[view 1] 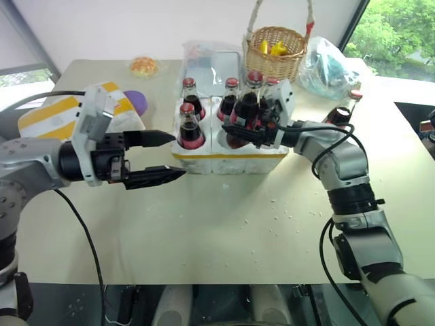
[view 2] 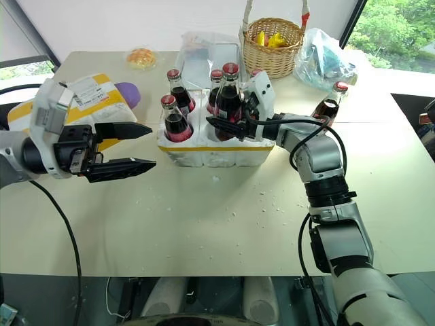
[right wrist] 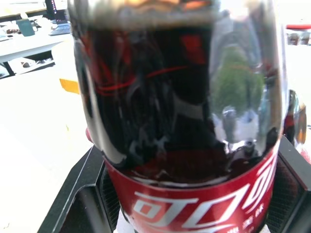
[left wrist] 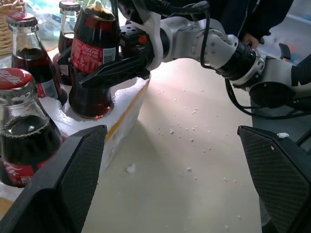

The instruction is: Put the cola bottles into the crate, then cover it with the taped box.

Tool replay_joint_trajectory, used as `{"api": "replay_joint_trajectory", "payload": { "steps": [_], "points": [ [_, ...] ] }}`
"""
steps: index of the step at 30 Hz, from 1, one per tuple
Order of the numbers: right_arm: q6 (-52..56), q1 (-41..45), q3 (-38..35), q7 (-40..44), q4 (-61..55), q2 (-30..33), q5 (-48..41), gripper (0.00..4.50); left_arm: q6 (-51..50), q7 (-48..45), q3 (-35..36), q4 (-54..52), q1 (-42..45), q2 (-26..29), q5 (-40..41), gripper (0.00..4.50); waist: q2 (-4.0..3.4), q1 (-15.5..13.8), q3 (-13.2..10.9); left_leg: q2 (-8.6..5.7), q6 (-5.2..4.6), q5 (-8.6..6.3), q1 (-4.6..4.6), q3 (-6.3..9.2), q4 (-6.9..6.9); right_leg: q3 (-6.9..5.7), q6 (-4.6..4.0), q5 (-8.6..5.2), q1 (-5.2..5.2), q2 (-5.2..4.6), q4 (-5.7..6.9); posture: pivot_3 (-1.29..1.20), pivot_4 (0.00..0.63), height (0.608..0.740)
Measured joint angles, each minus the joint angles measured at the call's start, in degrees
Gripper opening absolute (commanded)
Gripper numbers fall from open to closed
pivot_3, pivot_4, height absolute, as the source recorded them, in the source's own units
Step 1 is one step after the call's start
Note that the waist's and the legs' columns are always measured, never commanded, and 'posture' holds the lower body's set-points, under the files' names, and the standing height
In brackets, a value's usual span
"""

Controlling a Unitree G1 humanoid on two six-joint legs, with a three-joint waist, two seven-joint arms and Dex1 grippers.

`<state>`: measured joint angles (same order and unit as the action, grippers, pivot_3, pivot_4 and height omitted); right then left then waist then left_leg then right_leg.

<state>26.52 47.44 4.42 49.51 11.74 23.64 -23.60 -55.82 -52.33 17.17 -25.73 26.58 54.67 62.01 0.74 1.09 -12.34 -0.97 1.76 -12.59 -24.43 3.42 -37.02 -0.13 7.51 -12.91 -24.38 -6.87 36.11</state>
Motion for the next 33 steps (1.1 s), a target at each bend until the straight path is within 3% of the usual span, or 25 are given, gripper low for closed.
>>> {"api": "replay_joint_trajectory", "payload": {
  "steps": [12,15,16,25,33],
  "points": [
    [0.29,0.09,0.80,0.66,1.50,-4.54,1.39,2.88,0.39,0.61,-0.04,-0.26,0.03,-0.03,0.00,4.50,0.00,0.34,0.00,0.05,0.00,0.00,0.02,0.00,0.02,0.01,-0.04,0.02,-0.03,0.07,0.01,0.00,0.150,0.737],
    [-0.39,0.26,1.28,1.54,4.40,-4.86,2.57,4.38,0.51,0.68,-0.04,-0.32,0.01,-0.05,0.00,4.50,0.00,0.47,0.00,0.07,0.01,0.00,0.02,-0.01,0.02,0.01,-0.06,0.04,-0.03,0.09,0.02,0.00,0.150,0.737],
    [-0.49,0.76,1.32,1.90,4.88,-4.89,2.66,4.45,0.56,0.74,-0.04,-0.35,0.01,-0.06,0.00,4.50,0.00,0.56,0.00,0.07,0.01,0.00,0.03,-0.01,0.01,0.01,-0.06,0.04,-0.02,0.09,0.02,0.00,0.150,0.737],
    [-0.93,1.36,0.94,2.46,6.21,-4.63,3.62,4.45,1.21,1.09,-0.28,-0.90,0.06,-0.22,-0.01,4.50,0.01,1.09,0.01,0.07,0.03,0.02,0.03,0.01,0.01,0.01,-0.08,0.06,-0.01,0.09,0.03,0.00,0.150,0.737],
    [5.84,-6.42,-5.35,1.09,-7.45,3.51,-0.10,4.45,2.31,-0.51,-3.09,1.07,2.00,-1.32,-0.82,4.50,0.01,0.63,0.01,0.07,0.03,0.02,0.02,0.01,0.01,0.01,-0.08,0.06,-0.01,0.08,0.02,0.00,0.150,0.737]
  ]
}}
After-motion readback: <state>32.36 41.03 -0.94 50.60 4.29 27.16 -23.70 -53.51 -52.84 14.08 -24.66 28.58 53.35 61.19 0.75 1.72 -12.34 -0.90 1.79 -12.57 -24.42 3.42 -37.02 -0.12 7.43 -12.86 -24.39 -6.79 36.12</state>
